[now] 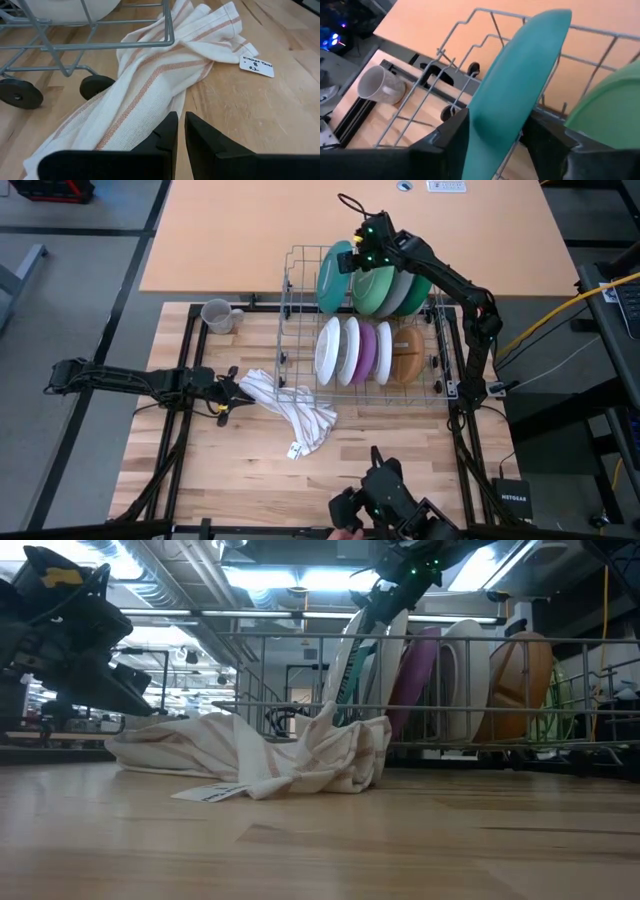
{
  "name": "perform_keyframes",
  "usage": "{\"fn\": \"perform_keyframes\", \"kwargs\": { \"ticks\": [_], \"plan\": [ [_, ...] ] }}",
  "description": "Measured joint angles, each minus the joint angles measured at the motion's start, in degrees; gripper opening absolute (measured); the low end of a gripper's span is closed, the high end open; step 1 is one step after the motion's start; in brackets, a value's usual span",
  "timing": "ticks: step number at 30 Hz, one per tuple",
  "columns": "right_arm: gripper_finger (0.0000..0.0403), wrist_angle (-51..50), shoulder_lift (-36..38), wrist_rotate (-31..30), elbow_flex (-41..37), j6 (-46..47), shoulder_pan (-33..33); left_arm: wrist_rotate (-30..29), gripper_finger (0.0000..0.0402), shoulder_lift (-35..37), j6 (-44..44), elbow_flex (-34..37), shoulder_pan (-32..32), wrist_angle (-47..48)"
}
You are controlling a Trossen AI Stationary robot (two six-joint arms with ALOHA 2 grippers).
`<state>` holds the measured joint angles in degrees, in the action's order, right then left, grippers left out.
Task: Sort dishes
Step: Put the dark green plate into the dish rack, then return to Home Position
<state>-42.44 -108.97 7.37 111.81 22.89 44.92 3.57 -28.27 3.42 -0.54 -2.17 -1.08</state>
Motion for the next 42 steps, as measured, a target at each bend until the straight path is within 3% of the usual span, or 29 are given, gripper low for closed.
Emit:
{"fn": "perform_keyframes", "kwargs": {
  "ticks": [4,11,13,18,23,32,38,42],
  "plan": [
    [0.0231,1.9,0.1,-3.1,0.0,-0.9,-1.1,0.0,0.0027,0.0,0.0,0.0,0.0,0.0],
    [0.0372,1.9,0.6,-8.3,0.0,-3.9,-2.2,0.0,0.0027,0.0,0.0,0.0,0.0,0.1],
    [0.0392,1.1,0.6,-9.0,0.0,-4.0,-2.1,0.0,0.0027,0.0,0.0,0.0,0.0,0.1],
    [0.0377,0.3,1.1,-9.5,0.0,-9.1,-2.1,0.0,0.0027,0.0,0.0,0.0,0.0,0.1],
    [0.0397,-1.2,4.4,-10.8,0.0,-12.1,-2.2,0.0,0.0027,0.0,0.0,0.0,0.0,0.1],
    [0.0388,-16.0,18.4,-6.8,0.0,-13.8,-2.2,0.0,0.0027,0.0,0.0,0.0,0.0,0.1],
    [0.0387,-25.1,28.7,3.4,0.1,-6.6,-2.2,0.0,0.0027,0.0,0.0,0.0,0.0,0.1],
    [0.0387,-30.3,31.8,10.2,0.1,-0.5,-2.2,0.0,0.0027,0.0,0.0,0.0,0.0,0.1]
  ]
}}
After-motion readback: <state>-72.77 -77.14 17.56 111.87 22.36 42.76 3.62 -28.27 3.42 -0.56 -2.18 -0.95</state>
